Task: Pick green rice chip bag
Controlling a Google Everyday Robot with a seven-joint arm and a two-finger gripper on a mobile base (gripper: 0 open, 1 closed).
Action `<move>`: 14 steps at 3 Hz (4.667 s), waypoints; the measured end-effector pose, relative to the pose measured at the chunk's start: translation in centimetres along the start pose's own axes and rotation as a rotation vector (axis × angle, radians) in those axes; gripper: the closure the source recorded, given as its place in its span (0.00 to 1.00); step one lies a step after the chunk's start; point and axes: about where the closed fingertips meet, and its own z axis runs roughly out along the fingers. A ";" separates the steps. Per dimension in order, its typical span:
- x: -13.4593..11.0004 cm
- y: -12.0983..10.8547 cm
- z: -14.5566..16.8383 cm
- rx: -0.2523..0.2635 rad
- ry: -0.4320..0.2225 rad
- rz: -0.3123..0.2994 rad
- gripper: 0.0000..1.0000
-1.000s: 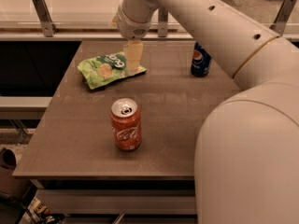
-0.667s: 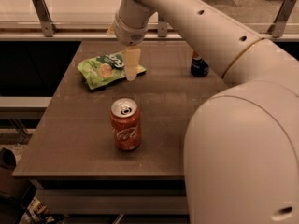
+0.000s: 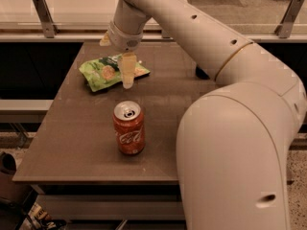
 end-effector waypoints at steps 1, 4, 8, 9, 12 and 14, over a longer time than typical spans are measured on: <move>-2.9 -0.3 1.6 -0.040 -0.080 -0.036 0.00; -0.9 -1.9 6.2 -0.181 0.064 -0.031 0.19; -1.1 -2.9 6.0 -0.165 0.061 -0.030 1.00; -1.2 -2.9 5.9 -0.165 0.061 -0.029 1.00; -0.8 -4.7 -0.8 -0.057 0.150 -0.014 1.00; 0.8 -4.0 -6.2 0.078 0.021 -0.045 1.00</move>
Offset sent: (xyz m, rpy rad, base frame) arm -0.0149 0.0406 -0.0035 0.0368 0.0787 0.0956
